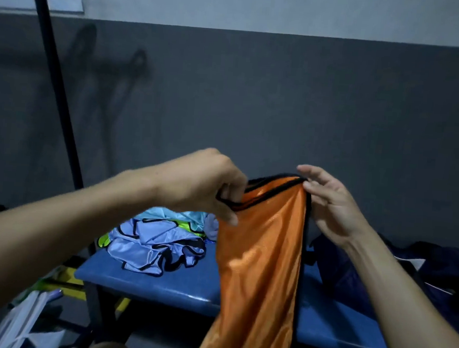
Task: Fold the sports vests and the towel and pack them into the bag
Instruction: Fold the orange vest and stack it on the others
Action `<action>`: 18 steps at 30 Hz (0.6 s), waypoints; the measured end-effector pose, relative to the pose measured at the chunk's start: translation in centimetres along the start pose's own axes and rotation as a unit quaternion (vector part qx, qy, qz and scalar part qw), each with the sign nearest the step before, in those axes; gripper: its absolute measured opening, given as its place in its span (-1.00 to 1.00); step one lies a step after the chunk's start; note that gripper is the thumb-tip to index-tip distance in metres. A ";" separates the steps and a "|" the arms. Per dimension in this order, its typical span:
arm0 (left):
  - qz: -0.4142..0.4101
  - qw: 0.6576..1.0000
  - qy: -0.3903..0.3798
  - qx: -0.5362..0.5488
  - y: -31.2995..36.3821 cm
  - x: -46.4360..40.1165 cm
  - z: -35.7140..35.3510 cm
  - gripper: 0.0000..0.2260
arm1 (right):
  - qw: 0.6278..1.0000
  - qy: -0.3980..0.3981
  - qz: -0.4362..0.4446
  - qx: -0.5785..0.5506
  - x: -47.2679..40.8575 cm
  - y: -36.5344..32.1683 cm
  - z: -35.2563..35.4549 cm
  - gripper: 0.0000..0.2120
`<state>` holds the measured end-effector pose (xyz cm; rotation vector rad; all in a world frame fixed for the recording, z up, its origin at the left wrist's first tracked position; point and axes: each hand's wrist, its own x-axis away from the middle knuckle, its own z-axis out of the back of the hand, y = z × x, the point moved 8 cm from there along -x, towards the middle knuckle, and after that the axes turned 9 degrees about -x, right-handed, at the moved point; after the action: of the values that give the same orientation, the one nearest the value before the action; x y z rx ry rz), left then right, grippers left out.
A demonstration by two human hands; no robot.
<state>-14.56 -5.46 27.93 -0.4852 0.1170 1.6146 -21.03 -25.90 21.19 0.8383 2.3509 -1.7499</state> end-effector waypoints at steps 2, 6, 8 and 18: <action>0.006 0.997 -0.020 0.073 1.1 -0.1 -1.8 -0.69 | 0.998 0.015 0.021 0.056 -1.4 -1.1 -0.6 -0.71; 0.045 0.998 -0.014 0.028 0.0 0.2 -2.8 -0.85 | 0.992 0.034 0.053 0.109 -3.2 -3.3 -1.4 -0.65; 0.091 0.996 0.015 0.016 -1.3 0.4 -2.1 -0.88 | 0.990 0.050 0.053 0.120 -3.2 -3.7 -0.6 -0.66; 0.171 0.901 -0.124 0.380 -2.9 -0.5 -2.7 -0.77 | 0.964 0.104 0.021 0.243 -2.6 -1.9 2.2 -0.66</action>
<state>-11.08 -6.51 26.30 0.3669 0.6422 1.7989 -20.27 -29.22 23.04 1.1740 2.0099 -2.3707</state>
